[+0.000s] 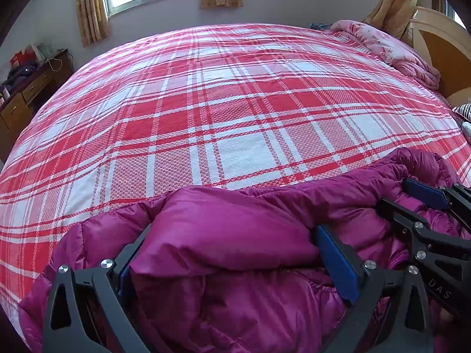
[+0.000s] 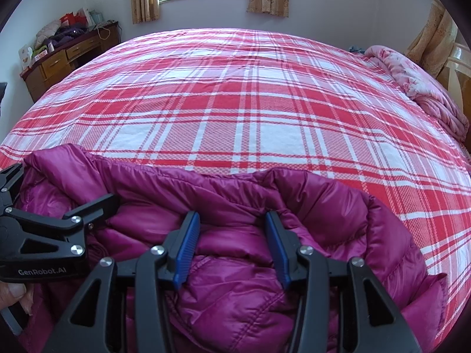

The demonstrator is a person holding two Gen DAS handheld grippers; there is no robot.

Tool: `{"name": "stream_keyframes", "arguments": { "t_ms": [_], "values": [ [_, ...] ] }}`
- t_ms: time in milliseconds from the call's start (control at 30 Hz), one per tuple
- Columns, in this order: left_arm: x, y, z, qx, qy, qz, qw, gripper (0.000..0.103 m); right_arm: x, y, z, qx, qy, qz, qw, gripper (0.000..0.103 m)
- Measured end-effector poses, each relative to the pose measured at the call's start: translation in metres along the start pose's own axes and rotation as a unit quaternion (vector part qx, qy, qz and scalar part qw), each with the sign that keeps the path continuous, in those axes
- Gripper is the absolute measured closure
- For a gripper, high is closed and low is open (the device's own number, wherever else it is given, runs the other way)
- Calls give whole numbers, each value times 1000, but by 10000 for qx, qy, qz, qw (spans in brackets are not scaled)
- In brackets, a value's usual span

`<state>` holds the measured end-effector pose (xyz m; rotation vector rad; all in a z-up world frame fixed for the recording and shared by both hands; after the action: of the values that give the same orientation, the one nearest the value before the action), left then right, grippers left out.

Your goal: Fold large clothes

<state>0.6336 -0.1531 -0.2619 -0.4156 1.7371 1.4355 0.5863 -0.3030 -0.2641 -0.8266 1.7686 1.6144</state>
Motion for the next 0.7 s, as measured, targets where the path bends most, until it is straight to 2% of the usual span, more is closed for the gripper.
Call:
{"name": "stream_keyframes", "arguments": {
  "t_ms": [67, 133, 200, 233, 300, 367, 433, 567, 700],
  "values": [
    [-4, 16, 8, -57, 40, -5, 10000, 1, -5, 15, -5, -53, 72, -73, 9999, 48],
    [-9, 46, 14, 1, 41, -205, 9998, 1, -9, 40, -14, 8, -47, -286, 9996, 33],
    [-7, 87, 21, 137, 51, -482, 9987, 1, -9, 74, -25, 33, -132, -518, 9986, 24],
    [-1, 106, 26, 161, 59, -550, 9983, 1, -4, 92, -31, 9, -176, -547, 9984, 23],
    [19, 149, 38, 162, 106, -678, 9975, 1, 16, 125, -41, -79, -307, -491, 9983, 23],
    [48, 185, 52, 137, 139, -721, 9972, 1, 51, 159, -54, -54, -411, -306, 9987, 23],
    [88, 220, 67, 82, 244, -689, 9973, 1, 86, 188, -61, -43, -437, -143, 9989, 23],
    [162, 264, 82, 80, 659, -496, 9966, 1, 160, 245, -80, 122, -707, 103, 9974, 23],
    [218, 296, 69, 96, 796, -422, 9959, 1, 211, 288, -91, 346, -1087, 268, 9931, 23]
  ]
}}
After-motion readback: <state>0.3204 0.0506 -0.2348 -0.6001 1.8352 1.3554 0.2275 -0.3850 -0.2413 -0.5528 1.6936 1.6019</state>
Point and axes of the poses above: each gripper's, at about its wrist camera, not at the fingertips, and y roughly against the way its jaws point, z to its left, x to its underside, the point moved 8 cm from there along -y, roughly the way its jaws point, and after that the axes turned 13 degrees about -z, right-handed, at the moved point
